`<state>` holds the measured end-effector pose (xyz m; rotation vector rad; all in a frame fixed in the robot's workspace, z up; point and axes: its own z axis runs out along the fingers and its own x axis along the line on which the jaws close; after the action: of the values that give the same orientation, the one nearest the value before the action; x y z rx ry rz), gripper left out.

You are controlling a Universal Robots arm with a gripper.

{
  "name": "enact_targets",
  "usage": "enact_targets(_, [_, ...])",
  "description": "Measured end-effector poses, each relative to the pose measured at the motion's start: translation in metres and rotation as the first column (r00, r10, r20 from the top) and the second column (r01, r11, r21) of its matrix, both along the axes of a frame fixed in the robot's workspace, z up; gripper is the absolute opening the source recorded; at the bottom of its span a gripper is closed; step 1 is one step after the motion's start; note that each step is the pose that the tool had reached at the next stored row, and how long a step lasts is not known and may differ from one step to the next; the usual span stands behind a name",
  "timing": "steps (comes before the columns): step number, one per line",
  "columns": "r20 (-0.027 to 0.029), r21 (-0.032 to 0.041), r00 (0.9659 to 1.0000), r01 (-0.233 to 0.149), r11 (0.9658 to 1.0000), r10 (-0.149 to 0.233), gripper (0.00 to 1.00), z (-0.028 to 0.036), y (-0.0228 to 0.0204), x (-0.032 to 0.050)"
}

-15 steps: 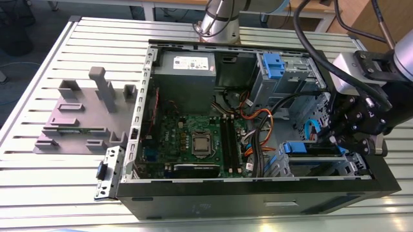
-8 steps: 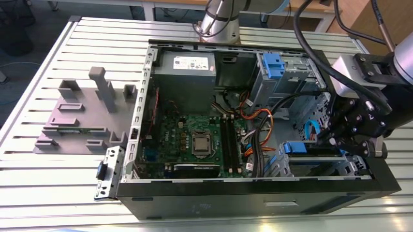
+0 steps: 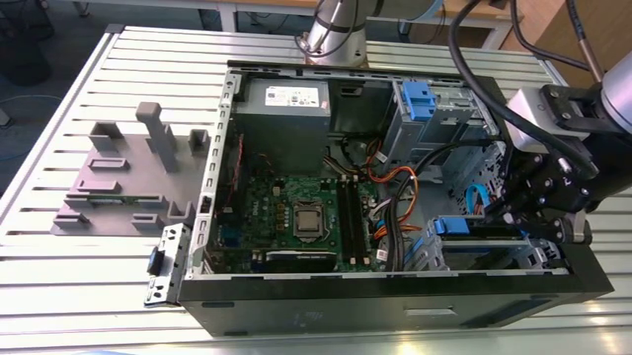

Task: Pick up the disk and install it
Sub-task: 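Insert the second disk wire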

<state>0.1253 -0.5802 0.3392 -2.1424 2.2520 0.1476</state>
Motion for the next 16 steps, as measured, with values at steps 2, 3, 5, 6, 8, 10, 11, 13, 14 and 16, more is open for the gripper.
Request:
enact_targets(2, [0.0000,0.0000,1.0000,0.000,1.0000,0.000,0.16,-0.0005,-0.0001,0.0000])
enact_targets(3, [0.0000,0.0000,1.0000,0.000,1.0000,0.000,0.16,-0.0007,-0.0002,0.0000])
enact_targets(5, [0.0000,-0.0001,1.0000,0.000,1.0000,0.000,0.16,-0.0011,-0.0004,0.0000])
enact_targets(6, [0.0000,0.0000,1.0000,-0.001,1.0000,0.001,0.16,-0.0014,-0.0005,0.0000])
enact_targets(8, [0.0000,0.0002,1.0000,-0.001,1.0000,0.001,0.16,-0.0020,-0.0009,0.0000])
enact_targets(10, [0.0000,0.0001,1.0000,-0.001,1.0000,0.001,0.16,-0.0025,-0.0012,0.0000])
enact_targets(11, [0.0000,-0.0001,1.0000,-0.001,1.0000,0.001,0.16,-0.0026,-0.0014,0.0000])
enact_targets(13, [0.0001,-0.0002,1.0000,-0.001,1.0000,0.001,0.16,-0.0032,-0.0017,-0.0001])
enact_targets(14, [0.0001,-0.0003,1.0000,-0.001,1.0000,0.001,0.16,-0.0034,-0.0019,-0.0002])
enact_targets(16, [0.0000,-0.0004,1.0000,-0.001,1.0000,0.001,0.16,-0.0040,-0.0022,-0.0006])
